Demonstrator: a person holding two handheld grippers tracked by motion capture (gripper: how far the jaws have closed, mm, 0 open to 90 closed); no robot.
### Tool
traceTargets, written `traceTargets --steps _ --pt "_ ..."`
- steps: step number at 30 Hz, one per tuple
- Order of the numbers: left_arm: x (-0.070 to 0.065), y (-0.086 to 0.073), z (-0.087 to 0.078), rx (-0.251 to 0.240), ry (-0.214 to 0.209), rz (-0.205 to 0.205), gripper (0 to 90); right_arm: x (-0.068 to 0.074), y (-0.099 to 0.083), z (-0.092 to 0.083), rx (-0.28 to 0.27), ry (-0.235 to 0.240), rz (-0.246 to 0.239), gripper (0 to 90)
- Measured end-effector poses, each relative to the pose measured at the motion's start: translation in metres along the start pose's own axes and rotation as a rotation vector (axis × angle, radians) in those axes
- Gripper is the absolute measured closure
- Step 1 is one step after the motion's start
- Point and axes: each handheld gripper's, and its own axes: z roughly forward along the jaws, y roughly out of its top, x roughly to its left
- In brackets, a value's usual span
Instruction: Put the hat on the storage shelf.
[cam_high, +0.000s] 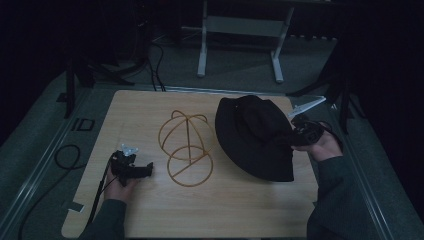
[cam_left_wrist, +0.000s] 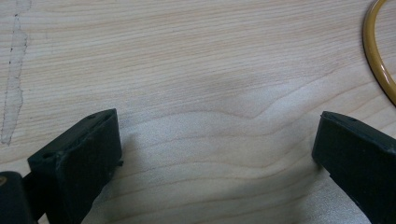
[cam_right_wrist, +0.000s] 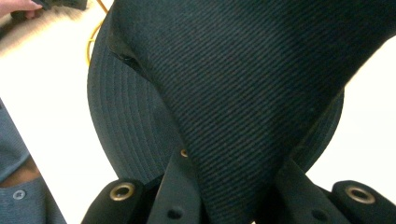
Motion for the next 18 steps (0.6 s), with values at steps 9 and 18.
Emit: traceTargets --steps 9,18 --pt "0.0 0.0 0.0 -0.001 0.0 -0.002 1.6 0.001 0.004 -0.006 -0.024 0.002 -0.005 86.8" --pt "0.0 0.0 0.0 -0.002 0.0 -0.002 1.6 0.004 0.008 -0.016 -0.044 -0.001 -0.02 86.8"
